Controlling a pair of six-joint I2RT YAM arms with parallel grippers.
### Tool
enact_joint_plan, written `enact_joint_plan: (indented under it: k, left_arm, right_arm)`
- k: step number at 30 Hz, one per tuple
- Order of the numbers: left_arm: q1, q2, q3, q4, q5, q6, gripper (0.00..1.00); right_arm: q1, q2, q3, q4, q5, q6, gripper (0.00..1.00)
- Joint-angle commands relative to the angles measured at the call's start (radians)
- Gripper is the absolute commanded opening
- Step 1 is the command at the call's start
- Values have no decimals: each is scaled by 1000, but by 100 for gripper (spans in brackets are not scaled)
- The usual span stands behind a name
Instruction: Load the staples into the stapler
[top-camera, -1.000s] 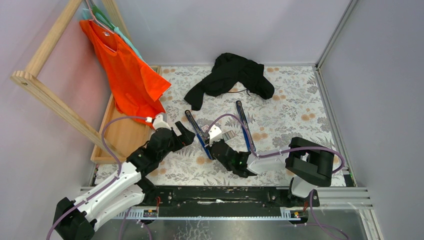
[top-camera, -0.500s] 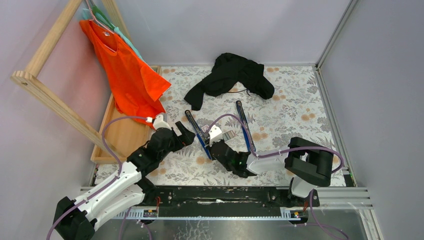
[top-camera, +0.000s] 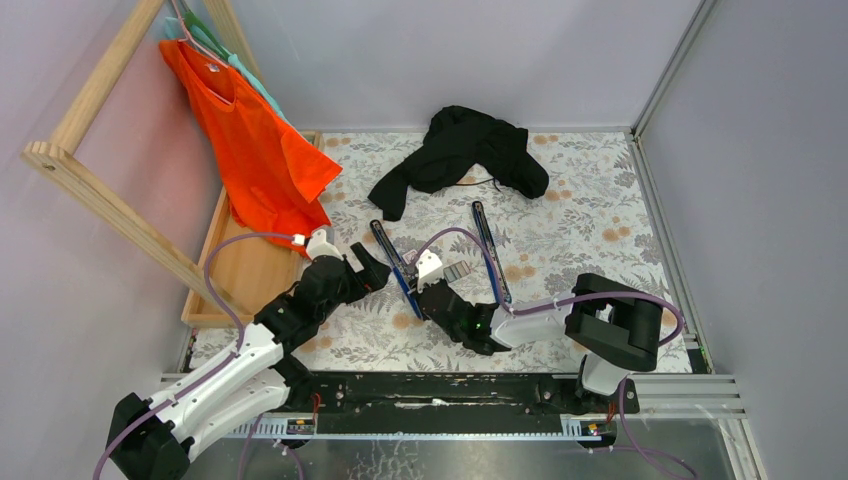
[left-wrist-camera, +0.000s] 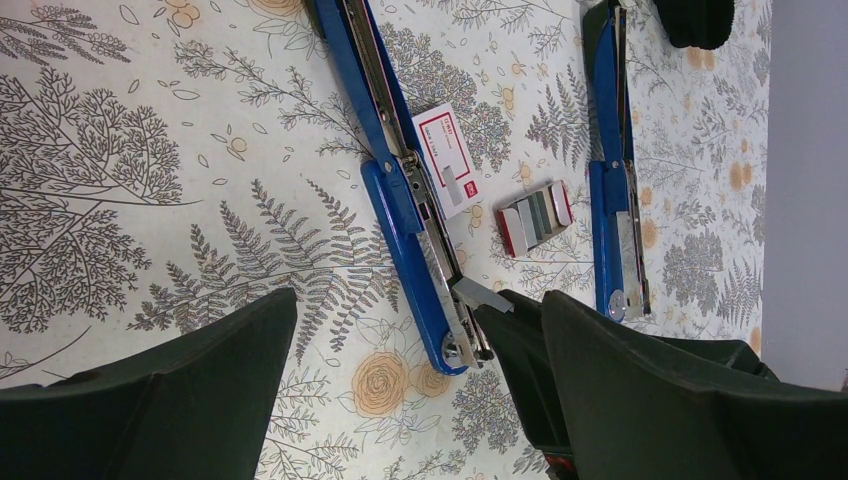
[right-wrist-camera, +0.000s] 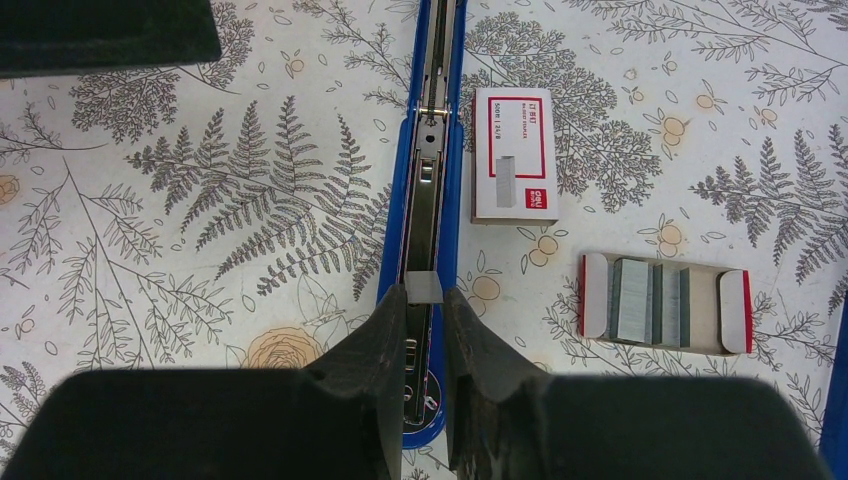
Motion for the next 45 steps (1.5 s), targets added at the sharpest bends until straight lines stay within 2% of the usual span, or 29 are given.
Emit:
enact_joint_plan:
  k: [1,20,45]
  left_arm:
    - [-1,-3,-11,54,-8,-10,100]
    - [0,11,-14,68,-9,-20,100]
    - [-1,5,-21,68,-7,-27,100]
  right_arm:
    - [9,11,21,-12,-5,29,9]
    - [22,-65,9,6,55,74,9]
    - [27,-18,18,-12,75,98,8]
